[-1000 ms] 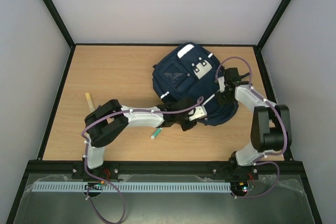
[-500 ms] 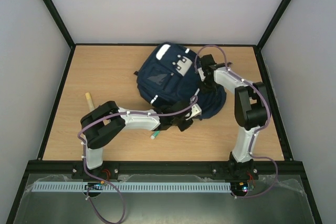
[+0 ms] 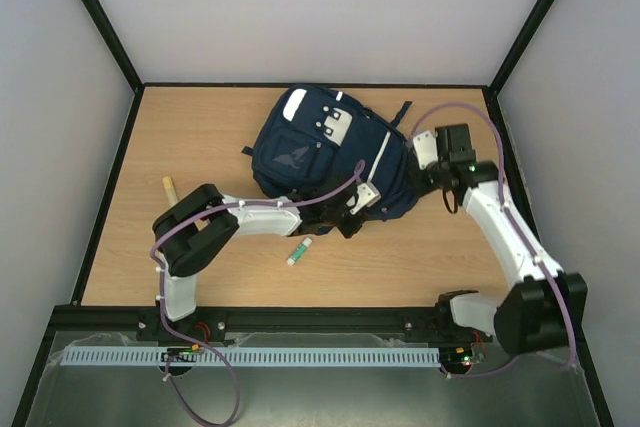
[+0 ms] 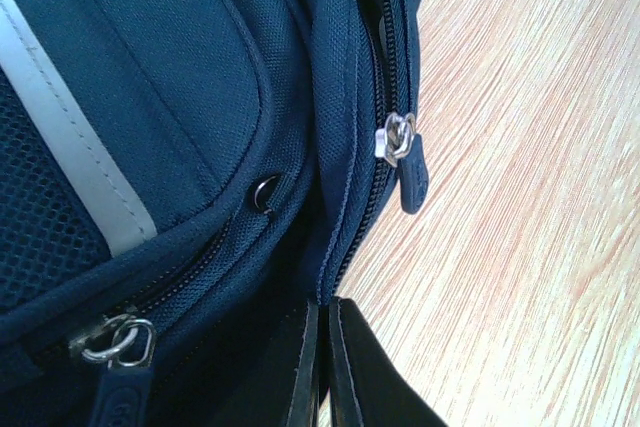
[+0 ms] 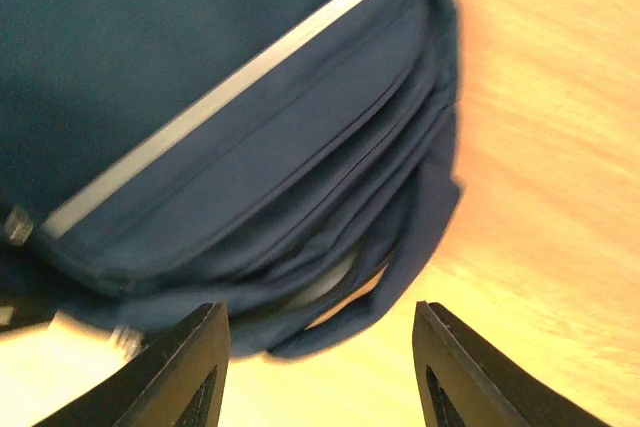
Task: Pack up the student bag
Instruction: Zip the student bag at the center of the board.
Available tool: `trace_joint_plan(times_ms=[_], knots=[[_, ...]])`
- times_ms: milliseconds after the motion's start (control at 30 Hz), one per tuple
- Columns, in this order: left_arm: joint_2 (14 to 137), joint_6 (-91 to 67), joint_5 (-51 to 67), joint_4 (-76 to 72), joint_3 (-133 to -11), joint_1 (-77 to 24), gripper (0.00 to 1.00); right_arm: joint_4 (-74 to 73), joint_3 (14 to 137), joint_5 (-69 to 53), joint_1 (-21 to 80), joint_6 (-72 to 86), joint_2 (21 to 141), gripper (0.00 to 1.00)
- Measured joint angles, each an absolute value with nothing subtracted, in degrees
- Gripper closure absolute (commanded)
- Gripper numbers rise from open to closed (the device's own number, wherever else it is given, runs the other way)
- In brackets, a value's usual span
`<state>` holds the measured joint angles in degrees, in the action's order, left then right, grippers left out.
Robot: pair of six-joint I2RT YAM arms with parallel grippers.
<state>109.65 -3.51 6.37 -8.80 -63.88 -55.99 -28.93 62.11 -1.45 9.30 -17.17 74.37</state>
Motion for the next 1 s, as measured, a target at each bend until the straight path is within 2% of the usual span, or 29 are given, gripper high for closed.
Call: trace_joint_plan(times_ms=[133,300,767,867,1000], knots=[[109.6,-5.2,9.1,-10.0,-63.9,-54.8,0.98,-29.6,51.4,-6.0,9.8,-20.9,65.7,0.46],[110.1,-7.5,12.3,-11.0,-64.8,-53.9,0.98,-31.5,43.3,-11.2,10.3,-24.1,64.2,0.46],[112.0,-13.1,16.7,-14.2,-67.8,-53.0,0.98,-24.4,42.7,-13.1,10.9,-22.7,70.4,0.49],[112.0,-13.3,16.8,-14.2,-67.8,-53.0,0.98,-22.8,42.7,-12.8,10.9,-21.8,72.0,0.54],[112.0,-13.4,17.0,-14.3,-67.8,-52.9,0.98,-21.3,43.4,-12.9,10.9,-21.0,74.5,0.68]])
